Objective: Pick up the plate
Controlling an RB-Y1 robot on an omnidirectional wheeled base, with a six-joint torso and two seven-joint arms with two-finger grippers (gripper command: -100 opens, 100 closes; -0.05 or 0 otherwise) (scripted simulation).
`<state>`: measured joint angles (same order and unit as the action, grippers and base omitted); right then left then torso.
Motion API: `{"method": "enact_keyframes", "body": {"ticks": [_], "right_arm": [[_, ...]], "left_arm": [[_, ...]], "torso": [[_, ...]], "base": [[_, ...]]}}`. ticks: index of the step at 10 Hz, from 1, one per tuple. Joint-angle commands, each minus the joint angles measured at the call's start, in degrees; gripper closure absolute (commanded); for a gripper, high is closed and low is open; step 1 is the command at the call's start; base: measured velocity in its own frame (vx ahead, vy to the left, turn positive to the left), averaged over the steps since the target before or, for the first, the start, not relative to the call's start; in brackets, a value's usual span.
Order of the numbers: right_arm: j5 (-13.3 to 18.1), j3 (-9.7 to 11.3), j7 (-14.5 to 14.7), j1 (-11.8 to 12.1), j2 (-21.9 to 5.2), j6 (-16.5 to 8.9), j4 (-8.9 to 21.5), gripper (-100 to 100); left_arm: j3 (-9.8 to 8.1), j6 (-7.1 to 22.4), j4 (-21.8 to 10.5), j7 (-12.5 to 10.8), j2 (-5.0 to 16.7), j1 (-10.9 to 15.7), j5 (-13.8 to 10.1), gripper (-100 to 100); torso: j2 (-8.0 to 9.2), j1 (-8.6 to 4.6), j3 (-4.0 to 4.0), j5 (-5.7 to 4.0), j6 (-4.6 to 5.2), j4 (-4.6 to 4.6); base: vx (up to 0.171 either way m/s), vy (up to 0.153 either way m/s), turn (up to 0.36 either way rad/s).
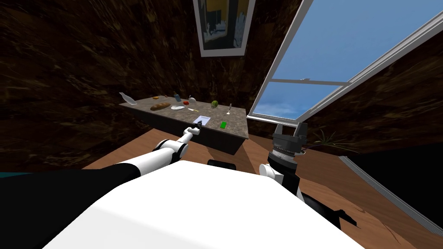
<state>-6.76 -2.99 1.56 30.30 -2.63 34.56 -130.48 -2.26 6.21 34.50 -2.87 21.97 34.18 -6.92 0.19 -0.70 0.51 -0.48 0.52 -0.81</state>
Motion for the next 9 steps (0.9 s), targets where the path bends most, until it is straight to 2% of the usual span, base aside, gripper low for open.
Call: {"method": "enact_keyframes", "body": {"ticks": [1,2,3,4,6,8,9], "right_arm": [[0.0,0.0,0.0,0.0,0.0,0.0,0.0,0],[0.0,0.0,0.0,0.0,0.0,0.0,0.0,0],[0.0,0.0,0.0,0.0,0.0,0.0,0.0,0],[0.0,0.0,0.0,0.0,0.0,0.0,0.0,0],[0.0,0.0,0.0,0.0,0.0,0.0,0.0,0],[0.0,0.0,0.0,0.0,0.0,0.0,0.0,0],[0.0,0.0,0.0,0.0,0.0,0.0,0.0,0]], "left_arm": [[-0.09,-0.2,-2.9,0.0,0.2,0.3,0.0,-100],[-0.09,-0.2,-3.6,0.0,0.2,0.3,0.0,-100],[0.28,-2.8,-6.3,-1.1,2.7,3.3,-1.0,-100],[0.28,-2.8,-9.4,-1.1,2.7,5.5,-1.0,-100],[0.28,-2.8,-12.6,-1.1,2.7,6.3,-1.0,-100],[-0.43,-2.5,-12.1,-0.9,2.4,6.2,-0.5,-100],[-0.33,-2.7,-12.4,-0.9,2.4,6.3,-0.6,100]], "torso": [[0.0,0.0,0.0,0.0,0.0,0.0],[-0.08,0.02,-0.04,0.0,0.0,0.01],[-0.13,0.04,-0.07,0.0,0.0,0.02],[0.08,-0.07,0.04,-0.03,0.01,-0.03],[0.1,-0.1,0.07,-0.04,0.01,-0.04],[-0.08,0.01,-0.04,0.0,0.0,0.0],[-0.09,0.02,-0.05,0.0,0.0,0.01]], "base": [[0.008,0.0,-0.027],[0.015,0.007,-0.008],[-0.068,-0.028,-0.018],[-0.088,-0.045,-0.008],[-0.027,-0.012,0.0],[0.0,0.0,0.0],[0.0,0.0,0.0]]}}
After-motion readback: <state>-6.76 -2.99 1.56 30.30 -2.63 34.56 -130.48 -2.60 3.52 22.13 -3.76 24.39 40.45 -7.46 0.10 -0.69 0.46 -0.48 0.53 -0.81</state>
